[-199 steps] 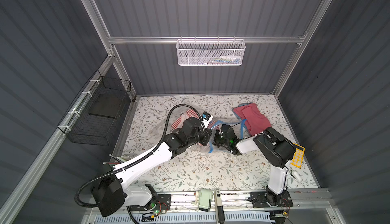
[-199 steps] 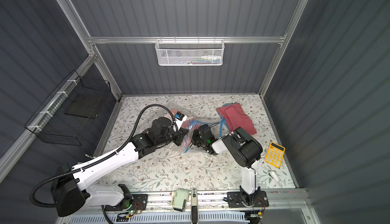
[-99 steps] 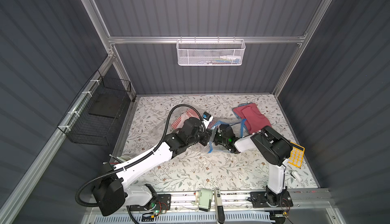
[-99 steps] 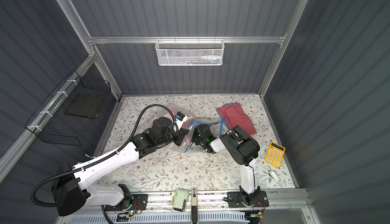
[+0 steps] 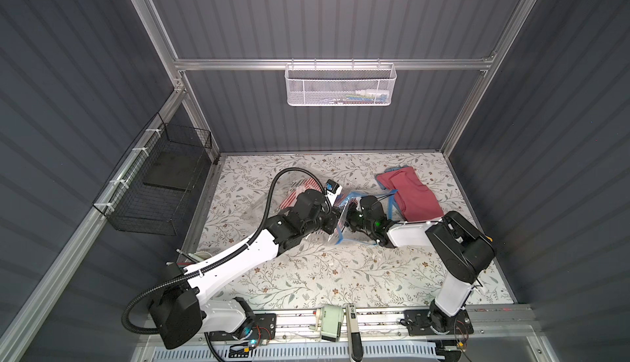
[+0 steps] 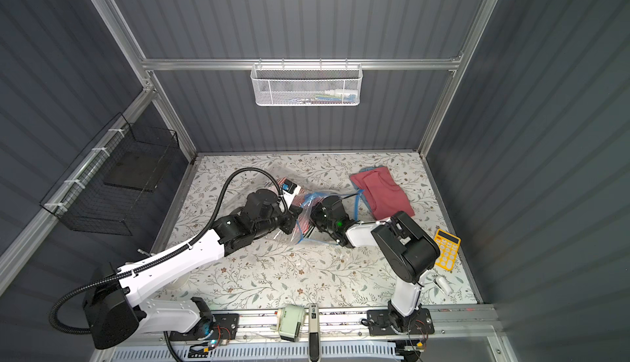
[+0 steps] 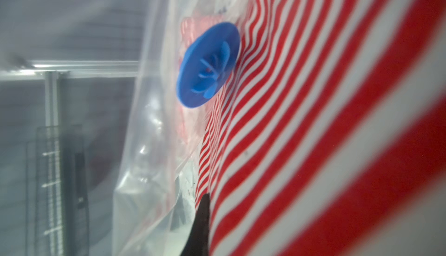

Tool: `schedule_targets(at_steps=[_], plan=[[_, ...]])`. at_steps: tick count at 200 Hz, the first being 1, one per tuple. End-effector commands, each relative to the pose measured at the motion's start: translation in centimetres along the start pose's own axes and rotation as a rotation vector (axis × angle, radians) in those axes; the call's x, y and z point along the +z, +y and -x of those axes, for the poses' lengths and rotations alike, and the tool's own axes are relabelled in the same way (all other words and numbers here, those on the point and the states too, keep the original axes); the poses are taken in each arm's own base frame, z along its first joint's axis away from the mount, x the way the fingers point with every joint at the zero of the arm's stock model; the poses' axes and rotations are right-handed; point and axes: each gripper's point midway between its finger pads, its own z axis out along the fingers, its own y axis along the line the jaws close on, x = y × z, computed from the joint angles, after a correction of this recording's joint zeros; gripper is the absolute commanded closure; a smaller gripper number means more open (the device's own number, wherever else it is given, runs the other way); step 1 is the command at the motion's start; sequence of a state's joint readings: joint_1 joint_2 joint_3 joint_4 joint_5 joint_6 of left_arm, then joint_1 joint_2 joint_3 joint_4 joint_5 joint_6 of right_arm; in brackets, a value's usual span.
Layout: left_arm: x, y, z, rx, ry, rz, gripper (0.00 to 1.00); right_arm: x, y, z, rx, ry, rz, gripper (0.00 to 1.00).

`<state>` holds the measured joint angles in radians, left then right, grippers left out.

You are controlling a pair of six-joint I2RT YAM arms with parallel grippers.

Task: Take the tank top out of the vacuum bag
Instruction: Take out the tank top from the vacuum bag.

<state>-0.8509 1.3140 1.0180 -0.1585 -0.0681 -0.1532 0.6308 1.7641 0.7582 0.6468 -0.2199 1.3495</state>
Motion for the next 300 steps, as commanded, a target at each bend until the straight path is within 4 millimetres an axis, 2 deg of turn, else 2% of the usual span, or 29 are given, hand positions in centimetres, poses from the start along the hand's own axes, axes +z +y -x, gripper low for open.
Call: schedule_targets(at_steps=[1,28,128,214,256,300], plan=[[-0.9,0.8,0.9,0.011,-0.012,0.047,1.00,-1.2,-0.7,-0.5,-0.005,0.013,-0.033,1.00],[-1.0,0.8,1.1,0.021,-0.016,0.048,1.00,-1.9,0.1,-1.3,-0.020,0.058,-0.031,1.00],[-1.0,0.7,1.7,0.004,-0.033,0.045,1.00,-6.2,3.2,-1.6,-0.080,0.040,-0.003,1.00],[-1.5,0.7,1.7,-0.005,-0.041,0.047,1.00,-9.7,3.2,-2.3,-0.090,0.041,-0.010,1.00],[-1.3,0.4,1.9,-0.012,-0.049,0.032,1.00,-11.7,4.0,-1.4,-0.091,-0.003,-0.016,0.95],[-1.4,0.3,1.8,-0.019,-0.047,0.024,1.00,-13.2,4.5,-0.6,-0.090,-0.029,-0.017,0.97]])
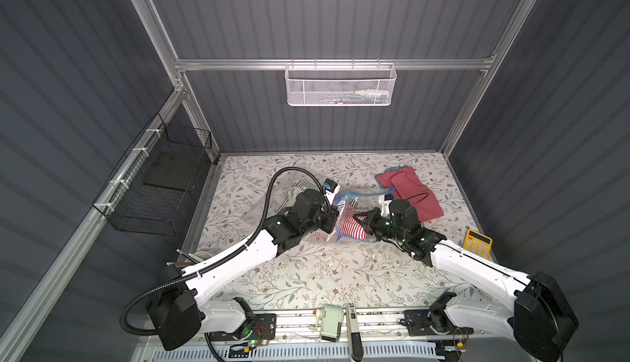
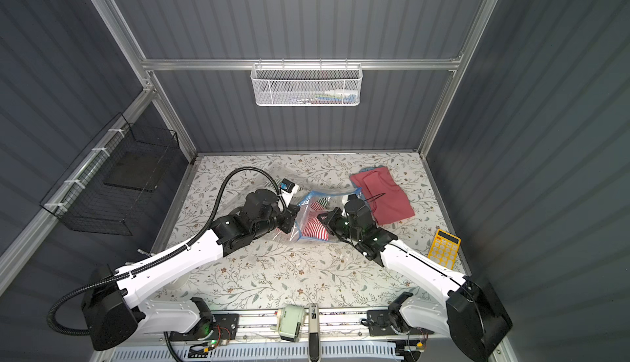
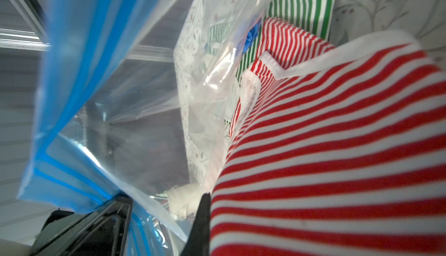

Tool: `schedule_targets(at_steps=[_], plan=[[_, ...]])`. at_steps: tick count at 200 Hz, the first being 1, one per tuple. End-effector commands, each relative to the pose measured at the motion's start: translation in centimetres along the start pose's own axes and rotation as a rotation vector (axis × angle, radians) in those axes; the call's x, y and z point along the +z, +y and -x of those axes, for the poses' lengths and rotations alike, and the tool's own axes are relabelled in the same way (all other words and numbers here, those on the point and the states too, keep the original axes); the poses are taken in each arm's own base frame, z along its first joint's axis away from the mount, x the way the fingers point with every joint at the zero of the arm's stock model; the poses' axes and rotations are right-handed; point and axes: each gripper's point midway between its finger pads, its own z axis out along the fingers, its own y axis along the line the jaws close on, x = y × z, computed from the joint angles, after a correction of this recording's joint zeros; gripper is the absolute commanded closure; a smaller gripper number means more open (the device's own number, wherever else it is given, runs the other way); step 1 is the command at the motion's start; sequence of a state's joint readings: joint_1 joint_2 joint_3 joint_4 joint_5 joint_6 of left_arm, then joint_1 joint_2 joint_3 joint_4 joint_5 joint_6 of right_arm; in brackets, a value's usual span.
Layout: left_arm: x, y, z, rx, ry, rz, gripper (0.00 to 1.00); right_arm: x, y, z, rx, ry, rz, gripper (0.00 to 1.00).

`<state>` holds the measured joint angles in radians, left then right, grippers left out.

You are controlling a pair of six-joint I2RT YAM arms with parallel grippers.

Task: Take the tank top out of the vacuum bag
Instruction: Take out the tank top from the vacuum bag.

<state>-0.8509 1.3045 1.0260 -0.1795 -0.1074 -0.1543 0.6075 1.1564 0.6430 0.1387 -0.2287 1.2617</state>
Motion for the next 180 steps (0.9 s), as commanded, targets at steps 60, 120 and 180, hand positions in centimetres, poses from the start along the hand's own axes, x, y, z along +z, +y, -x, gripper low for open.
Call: schedule_targets(at_steps=[60,120,180], plan=[[-1.1,-0.1,1.5,-0.010,-0.043,-0.003,1.00,-2.9,2.1,1.7,-0.022,-0.056,0.028,1.00],[-1.1,0.0,1.3,-0.014,-0.042,-0.003,1.00,-4.4,3.0,2.1,-0.021,-0.071,0.047,1.00],[-1.2,0.0,1.2,-0.018,-0.044,-0.007,1.00,-5.7,4.0,2.2,-0.020,-0.072,0.058,1.00]])
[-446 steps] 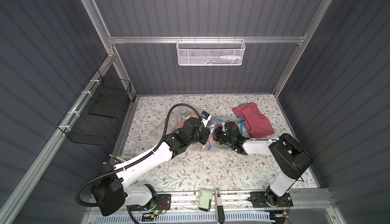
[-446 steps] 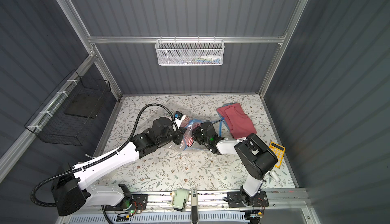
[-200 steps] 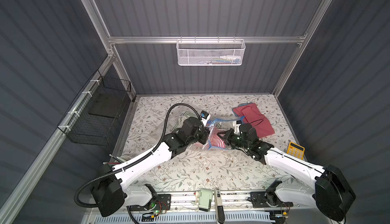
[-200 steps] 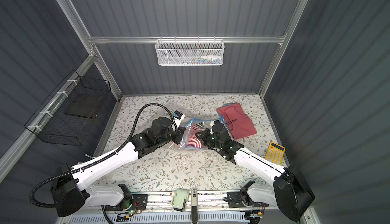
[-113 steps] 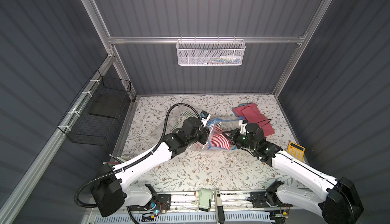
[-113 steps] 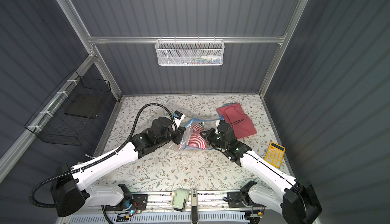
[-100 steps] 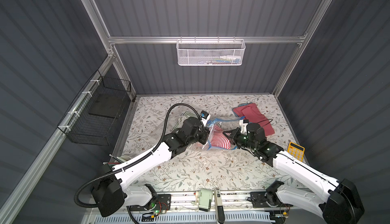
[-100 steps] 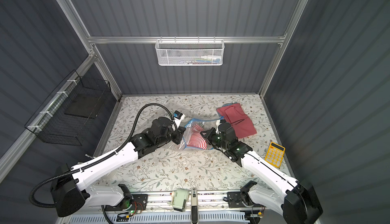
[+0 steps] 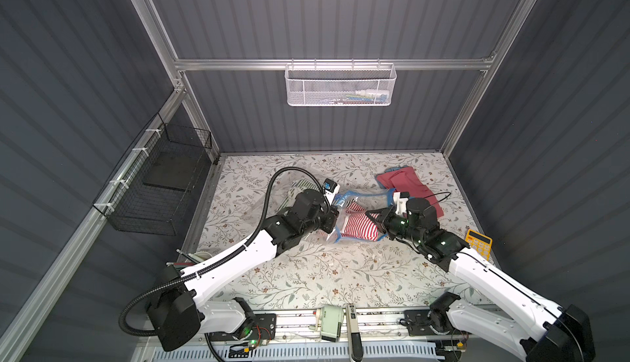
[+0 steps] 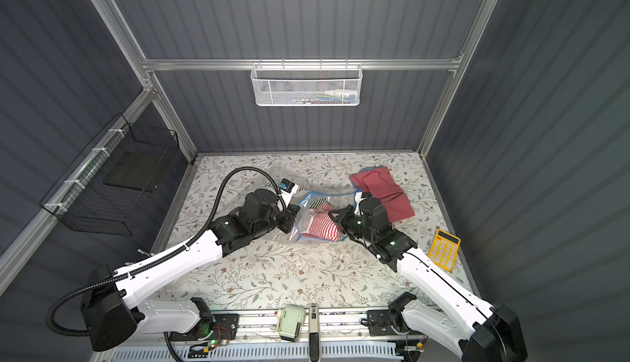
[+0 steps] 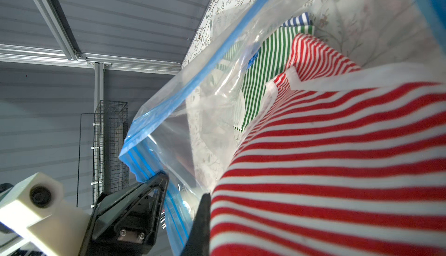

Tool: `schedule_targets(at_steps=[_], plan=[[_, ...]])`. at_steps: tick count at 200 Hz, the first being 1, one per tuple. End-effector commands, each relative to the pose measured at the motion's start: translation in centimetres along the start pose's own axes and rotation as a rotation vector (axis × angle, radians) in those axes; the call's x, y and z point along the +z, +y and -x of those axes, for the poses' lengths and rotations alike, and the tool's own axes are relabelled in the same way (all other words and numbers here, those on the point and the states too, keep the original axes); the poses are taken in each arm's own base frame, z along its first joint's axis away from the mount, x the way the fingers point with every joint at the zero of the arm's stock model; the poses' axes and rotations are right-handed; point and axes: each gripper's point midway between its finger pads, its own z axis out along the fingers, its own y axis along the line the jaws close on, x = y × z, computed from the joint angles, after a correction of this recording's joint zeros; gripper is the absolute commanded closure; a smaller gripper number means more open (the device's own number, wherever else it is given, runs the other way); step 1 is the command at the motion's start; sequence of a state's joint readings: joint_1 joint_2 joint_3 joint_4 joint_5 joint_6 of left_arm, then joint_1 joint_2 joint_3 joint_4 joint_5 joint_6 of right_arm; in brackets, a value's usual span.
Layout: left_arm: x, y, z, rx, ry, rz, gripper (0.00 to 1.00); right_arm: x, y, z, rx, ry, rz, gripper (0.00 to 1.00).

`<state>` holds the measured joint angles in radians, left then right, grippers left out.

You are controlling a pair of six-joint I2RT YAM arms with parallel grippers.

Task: Take the tank top out of the vacuum bag
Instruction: Take out the tank top from the vacuum bag.

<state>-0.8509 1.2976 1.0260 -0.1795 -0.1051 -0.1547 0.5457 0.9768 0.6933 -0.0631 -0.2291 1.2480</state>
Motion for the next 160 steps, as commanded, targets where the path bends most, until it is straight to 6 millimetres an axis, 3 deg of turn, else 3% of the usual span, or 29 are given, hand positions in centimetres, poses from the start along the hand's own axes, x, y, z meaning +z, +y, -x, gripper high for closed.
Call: schedule_targets(at_steps=[1,160], plan=[[-1.0,0.0,1.0,-0.017,-0.036,-0.003,1.00,-0.9,2.1,0.5,-0.024,-0.008,0.044,1.00],[-1.0,0.0,0.4,-0.025,-0.031,-0.008,1.00,-4.3,4.0,1.4,0.002,-0.022,0.022,1.00]])
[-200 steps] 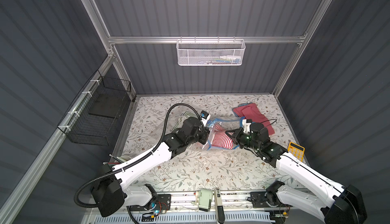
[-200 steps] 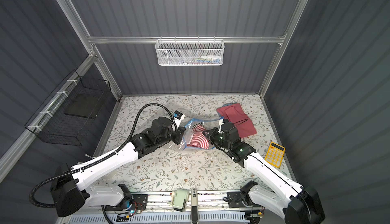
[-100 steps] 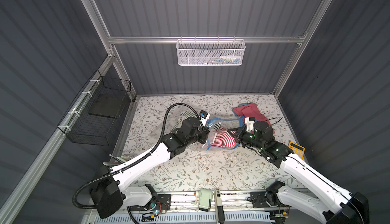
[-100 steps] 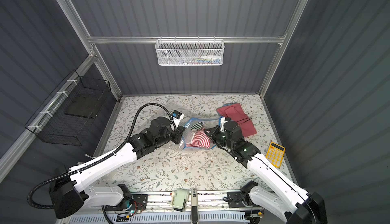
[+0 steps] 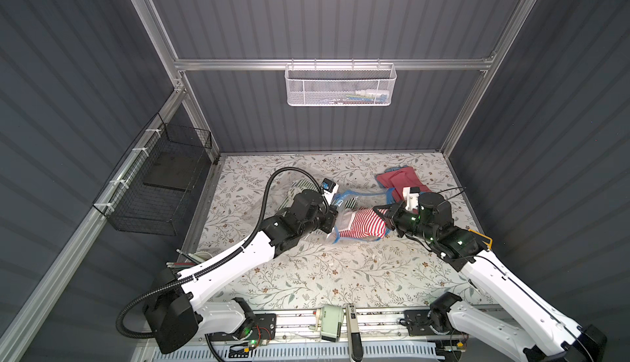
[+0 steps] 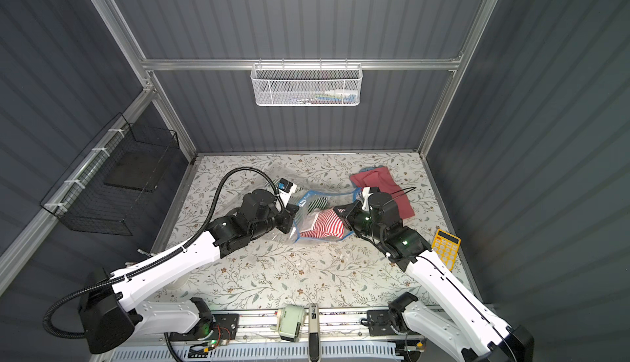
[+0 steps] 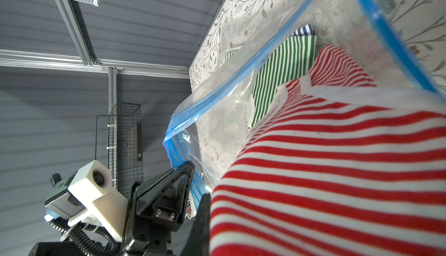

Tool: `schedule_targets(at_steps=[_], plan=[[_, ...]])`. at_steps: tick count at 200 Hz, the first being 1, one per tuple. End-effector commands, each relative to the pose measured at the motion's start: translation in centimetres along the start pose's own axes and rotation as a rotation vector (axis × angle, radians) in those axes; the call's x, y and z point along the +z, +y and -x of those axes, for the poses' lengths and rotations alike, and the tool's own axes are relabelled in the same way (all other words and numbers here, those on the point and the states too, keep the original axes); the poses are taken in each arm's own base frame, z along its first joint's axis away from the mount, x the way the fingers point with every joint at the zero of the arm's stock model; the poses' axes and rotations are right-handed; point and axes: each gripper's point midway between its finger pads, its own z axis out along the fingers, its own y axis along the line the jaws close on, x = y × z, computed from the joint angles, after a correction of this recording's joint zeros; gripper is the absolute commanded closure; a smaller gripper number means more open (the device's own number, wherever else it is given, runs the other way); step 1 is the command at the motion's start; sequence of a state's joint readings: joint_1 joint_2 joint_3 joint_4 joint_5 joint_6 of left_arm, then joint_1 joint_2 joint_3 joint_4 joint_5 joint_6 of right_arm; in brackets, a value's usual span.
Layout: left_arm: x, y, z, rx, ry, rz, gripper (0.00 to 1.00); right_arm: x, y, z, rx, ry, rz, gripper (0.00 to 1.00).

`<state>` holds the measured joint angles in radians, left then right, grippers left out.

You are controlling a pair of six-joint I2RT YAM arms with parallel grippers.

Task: Take the tank top out of the vacuum bag
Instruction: Take out the tank top from the vacuum bag.

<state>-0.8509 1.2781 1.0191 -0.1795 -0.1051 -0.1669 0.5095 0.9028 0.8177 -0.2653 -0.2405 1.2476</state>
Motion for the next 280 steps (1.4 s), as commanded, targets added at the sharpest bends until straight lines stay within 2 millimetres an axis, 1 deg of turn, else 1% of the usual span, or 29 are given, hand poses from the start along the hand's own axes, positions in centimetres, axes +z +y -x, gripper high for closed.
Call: schedule_targets(at_steps=[1,38,66,100,147,150,161,181,228,232,235,240,280], plan=[[-0.5,0.0,0.2,-0.012,-0.019,-0.007,1.00,-0.9,1.5,0.3,-0.013,0.000,0.029,1.00],[-0.3,-0.1,0.2,-0.015,-0.017,-0.012,1.00,-1.2,2.2,0.4,-0.018,0.001,0.039,1.00],[-0.2,-0.3,0.5,-0.014,-0.016,-0.018,1.00,-1.3,2.9,0.5,-0.023,0.009,0.047,1.00],[-0.1,-0.2,0.2,-0.019,-0.007,-0.013,1.00,-1.4,3.7,0.8,-0.023,0.021,0.054,1.00],[0.2,-0.2,0.0,-0.022,-0.003,-0.014,1.00,-2.6,5.2,1.6,-0.036,0.004,0.064,1.00],[0.2,-0.2,0.0,-0.023,-0.003,-0.014,1.00,-2.6,4.7,1.5,-0.026,0.009,0.042,1.00],[0.2,-0.2,0.0,-0.022,-0.001,-0.015,1.00,-2.8,4.6,1.5,-0.012,0.015,0.034,1.00],[0.4,-0.1,-0.3,-0.026,0.007,-0.013,1.00,-3.1,4.8,1.5,-0.003,0.018,0.025,1.00],[0.7,-0.3,-0.2,-0.030,0.003,-0.019,1.00,-4.0,5.2,2.0,0.002,0.007,0.012,1.00],[0.6,-0.3,-0.2,-0.031,0.002,-0.018,1.00,-4.2,5.3,2.1,0.006,0.003,0.014,1.00],[0.7,-0.2,-0.2,-0.031,0.002,-0.017,1.00,-4.3,5.4,1.6,0.007,0.032,0.023,1.00],[0.6,-0.3,-0.1,-0.031,0.000,-0.019,1.00,-4.4,5.5,1.6,0.009,0.035,0.024,1.00],[1.0,-0.4,-0.2,-0.028,0.003,-0.022,1.00,-6.0,5.8,2.2,0.005,0.011,0.025,1.00]])
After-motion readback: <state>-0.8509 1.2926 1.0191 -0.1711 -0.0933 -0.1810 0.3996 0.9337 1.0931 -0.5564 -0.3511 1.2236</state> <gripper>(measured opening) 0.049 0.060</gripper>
